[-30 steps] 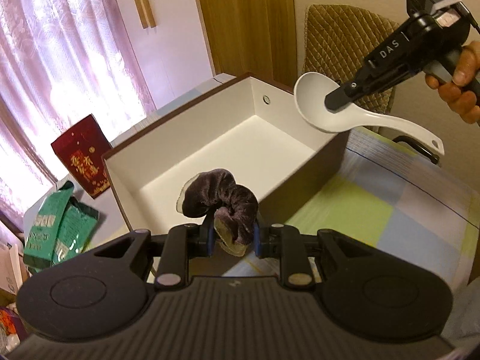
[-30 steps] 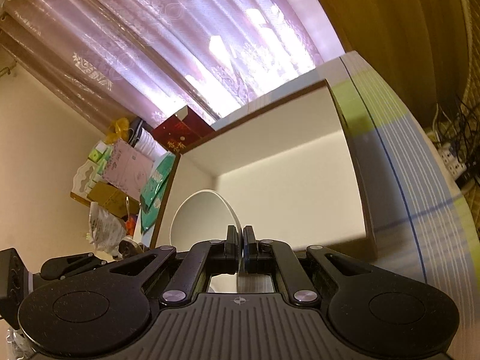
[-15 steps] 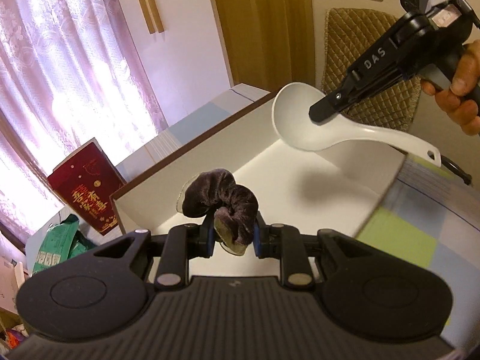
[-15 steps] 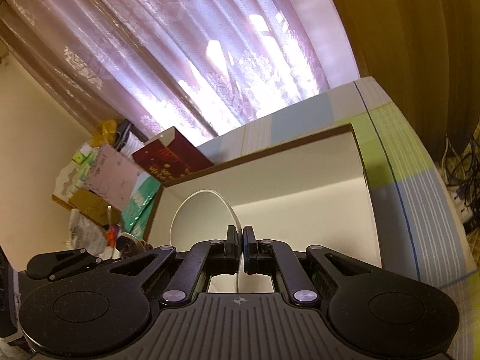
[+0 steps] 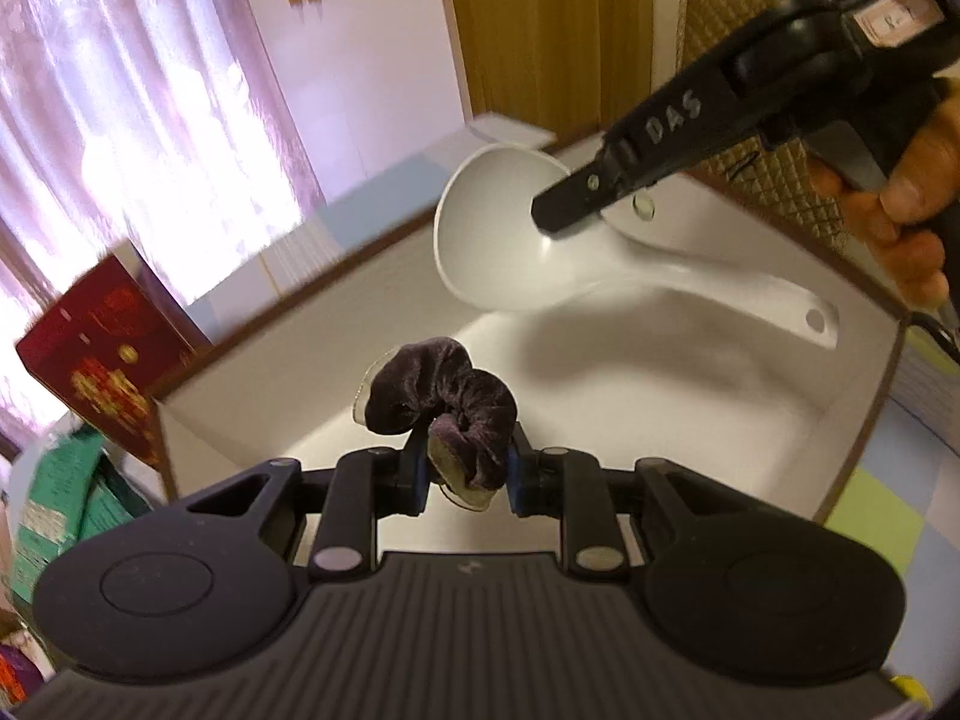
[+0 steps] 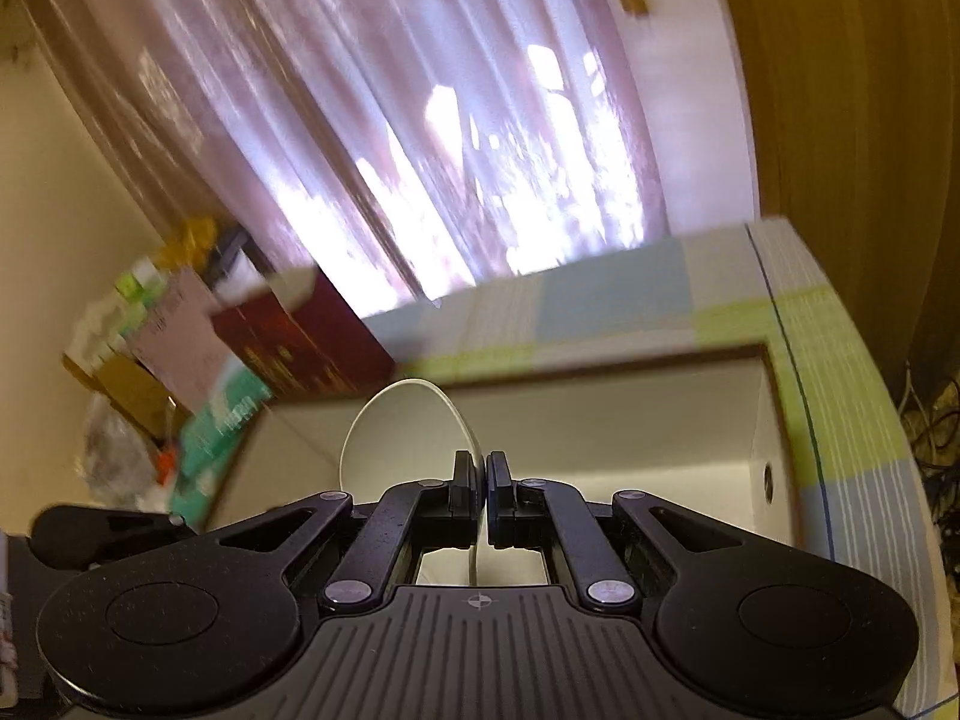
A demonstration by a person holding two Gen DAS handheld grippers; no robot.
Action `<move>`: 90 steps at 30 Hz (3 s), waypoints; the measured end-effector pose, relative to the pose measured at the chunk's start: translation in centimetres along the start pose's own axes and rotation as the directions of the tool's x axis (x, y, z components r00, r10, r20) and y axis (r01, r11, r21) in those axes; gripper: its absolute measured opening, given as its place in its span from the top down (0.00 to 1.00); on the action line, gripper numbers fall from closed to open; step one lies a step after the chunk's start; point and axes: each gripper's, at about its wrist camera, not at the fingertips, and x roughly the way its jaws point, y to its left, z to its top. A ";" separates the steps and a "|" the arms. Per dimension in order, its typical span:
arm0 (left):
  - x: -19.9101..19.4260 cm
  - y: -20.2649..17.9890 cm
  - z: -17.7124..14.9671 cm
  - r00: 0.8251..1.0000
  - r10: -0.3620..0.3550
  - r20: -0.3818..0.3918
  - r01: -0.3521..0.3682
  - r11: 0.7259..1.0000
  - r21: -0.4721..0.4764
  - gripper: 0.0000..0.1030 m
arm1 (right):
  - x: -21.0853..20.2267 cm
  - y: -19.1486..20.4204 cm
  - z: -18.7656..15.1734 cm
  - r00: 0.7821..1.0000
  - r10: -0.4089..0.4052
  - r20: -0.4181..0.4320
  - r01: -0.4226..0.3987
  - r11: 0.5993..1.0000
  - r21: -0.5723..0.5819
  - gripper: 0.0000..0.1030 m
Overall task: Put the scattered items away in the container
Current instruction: 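Carry the scrunchie and white scoop with both tools over the box, then open both tools to drop the scrunchie and scoop into the box, then move both tools back toward the remaining items on the table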
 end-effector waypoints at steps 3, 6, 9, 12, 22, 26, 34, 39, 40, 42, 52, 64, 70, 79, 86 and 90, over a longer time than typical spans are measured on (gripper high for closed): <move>2.0 0.2 -0.7 0.998 0.006 -0.055 -0.007 1.000 -0.022 0.80 | 2.1 -0.2 -1.4 0.997 -0.041 -0.064 0.040 0.999 -0.023 0.95; 3.4 0.5 -1.2 0.995 0.004 -0.097 -0.009 0.999 -0.049 0.80 | 3.5 -1.0 -2.4 0.992 -0.061 -0.108 0.059 0.998 -0.023 0.95; 4.3 0.7 -1.3 0.993 0.003 -0.120 -0.010 0.998 -0.056 0.80 | 4.4 -1.7 -2.7 0.987 -0.065 -0.145 0.062 0.998 -0.022 0.95; 4.6 0.4 -1.4 0.991 -0.002 -0.136 -0.005 0.998 -0.055 0.74 | 5.0 -2.0 -2.7 0.975 -0.096 -0.201 0.092 0.995 -0.031 0.95; 3.6 0.2 -1.1 0.989 0.021 -0.146 -0.030 0.998 -0.063 0.42 | 3.8 -1.9 -3.6 0.945 -0.134 -0.297 0.111 0.990 -0.091 0.94; 2.6 0.1 -1.1 0.990 0.024 -0.141 -0.035 0.997 -0.075 0.39 | 2.5 -1.0 -4.4 0.945 -0.115 -0.307 0.083 0.990 -0.113 0.94; 0.0 -0.8 -1.0 0.995 0.023 -0.094 -0.032 0.995 -0.092 0.29 | -1.7 2.0 -5.9 0.974 -0.094 -0.204 0.049 0.975 -0.215 0.00; -1.7 -1.0 -1.0 0.997 0.027 -0.066 -0.034 0.994 -0.106 0.26 | -2.5 3.4 -6.6 0.980 -0.108 -0.170 0.063 0.966 -0.249 0.00; -2.0 -1.1 -1.0 0.998 0.027 -0.062 -0.034 0.993 -0.109 0.25 | -2.6 3.5 -6.7 0.980 -0.109 -0.169 0.065 0.967 -0.248 0.00; -2.6 -1.2 -0.9 0.998 0.034 -0.055 -0.040 0.993 -0.111 0.22 | -2.8 3.7 -6.9 0.980 -0.120 -0.160 0.077 0.965 -0.251 0.00; -5.5 -2.1 -1.0 0.997 0.076 -0.026 -0.079 0.989 -0.123 0.11 | -5.5 4.7 -7.5 0.980 -0.178 -0.092 0.153 0.961 -0.229 0.00; -8.9 -3.2 -1.7 0.994 0.106 0.001 -0.105 0.986 -0.133 0.06 | -8.9 5.1 -7.8 0.982 -0.182 -0.058 0.168 0.967 -0.190 0.00; -10.7 -4.1 -2.4 0.993 0.113 0.026 -0.108 0.985 -0.138 0.06 | -10.3 5.5 -8.3 0.983 -0.180 -0.039 0.172 0.971 -0.163 0.00; -13.7 -5.2 -3.6 0.991 0.118 0.058 -0.107 0.980 -0.166 0.06 | -12.7 6.5 -9.5 0.983 -0.184 -0.007 0.181 0.970 -0.163 0.00; -15.9 -5.9 -5.0 0.989 0.122 0.085 -0.105 0.978 -0.182 0.06 | -14.5 7.2 -10.9 0.984 -0.175 0.011 0.175 0.971 -0.161 0.00; -17.1 -6.3 -6.4 0.988 0.120 0.097 -0.100 0.976 -0.192 0.06 | -15.7 7.4 -11.7 0.987 -0.161 0.021 0.163 0.976 -0.144 0.00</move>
